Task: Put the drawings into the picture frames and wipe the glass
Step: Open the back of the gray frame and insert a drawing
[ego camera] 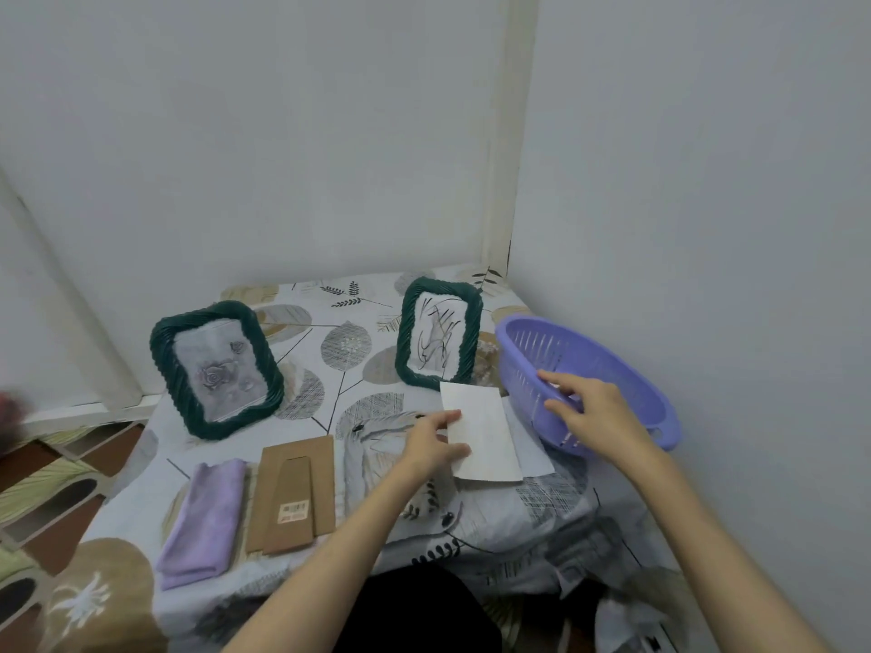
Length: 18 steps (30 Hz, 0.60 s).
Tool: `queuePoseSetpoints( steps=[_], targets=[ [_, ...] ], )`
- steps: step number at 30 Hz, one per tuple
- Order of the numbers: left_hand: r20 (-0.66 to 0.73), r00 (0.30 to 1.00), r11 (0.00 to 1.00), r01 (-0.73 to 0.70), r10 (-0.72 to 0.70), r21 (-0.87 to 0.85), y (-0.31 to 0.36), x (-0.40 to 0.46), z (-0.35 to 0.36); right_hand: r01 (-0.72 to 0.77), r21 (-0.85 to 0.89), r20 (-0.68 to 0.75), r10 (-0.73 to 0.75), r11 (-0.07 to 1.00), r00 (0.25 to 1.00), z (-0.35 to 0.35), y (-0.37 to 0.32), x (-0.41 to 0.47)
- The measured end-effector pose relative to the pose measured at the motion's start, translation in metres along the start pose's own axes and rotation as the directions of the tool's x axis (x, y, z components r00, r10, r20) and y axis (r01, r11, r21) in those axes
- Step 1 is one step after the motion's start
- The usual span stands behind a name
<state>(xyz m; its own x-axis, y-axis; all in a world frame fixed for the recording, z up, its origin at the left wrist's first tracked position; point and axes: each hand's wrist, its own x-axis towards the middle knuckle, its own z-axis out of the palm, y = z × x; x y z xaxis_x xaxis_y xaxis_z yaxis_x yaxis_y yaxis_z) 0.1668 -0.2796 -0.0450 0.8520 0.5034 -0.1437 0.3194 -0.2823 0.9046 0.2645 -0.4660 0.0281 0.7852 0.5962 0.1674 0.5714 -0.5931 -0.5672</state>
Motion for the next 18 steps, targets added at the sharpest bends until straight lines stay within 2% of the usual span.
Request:
queuePoseSetpoints(
  steps=[2, 4, 7, 9, 15, 17, 18],
  targets=[
    [0.072, 0.997, 0.998, -0.011, 0.006, 0.068, 0.005, 0.006, 0.01, 0.013, 0.009, 0.005, -0.013, 1.0, 1.0, 0.0, -0.001, 0.001],
    [0.112, 0.993, 0.965, -0.073, 0.046, 0.253, 0.005, 0.014, 0.018, 0.018, 0.022, 0.005, -0.018, 1.0, 1.0, 0.002, -0.001, 0.001],
    [0.141, 0.988, 0.778, -0.14, 0.067, 0.613, 0.0, 0.023, 0.025, 0.031, 0.003, 0.017, -0.031, 1.0, 0.999, 0.009, -0.001, -0.002],
    [0.162, 0.984, 0.701, -0.165, 0.071, 0.694, -0.007, 0.026, 0.028, 0.029, 0.01, 0.032, -0.03, 1.0, 0.999, 0.017, -0.003, -0.008],
    [0.144, 0.985, 0.71, -0.166, 0.092, 0.684, -0.014, 0.029, 0.026, 0.052, -0.089, 0.105, -0.043, 0.995, 0.994, 0.037, -0.004, -0.023],
    [0.032, 0.986, 0.796, -0.153, 0.166, 0.586, -0.01, 0.028, 0.025, 0.023, -0.048, 0.154, -0.015, 0.999, 0.988, 0.035, -0.002, -0.022],
    [-0.043, 0.978, 0.862, -0.158, 0.203, 0.481, -0.007, 0.028, 0.023, -0.023, 0.041, 0.189, 0.015, 0.999, 0.982, 0.031, -0.001, -0.021]
  ],
)
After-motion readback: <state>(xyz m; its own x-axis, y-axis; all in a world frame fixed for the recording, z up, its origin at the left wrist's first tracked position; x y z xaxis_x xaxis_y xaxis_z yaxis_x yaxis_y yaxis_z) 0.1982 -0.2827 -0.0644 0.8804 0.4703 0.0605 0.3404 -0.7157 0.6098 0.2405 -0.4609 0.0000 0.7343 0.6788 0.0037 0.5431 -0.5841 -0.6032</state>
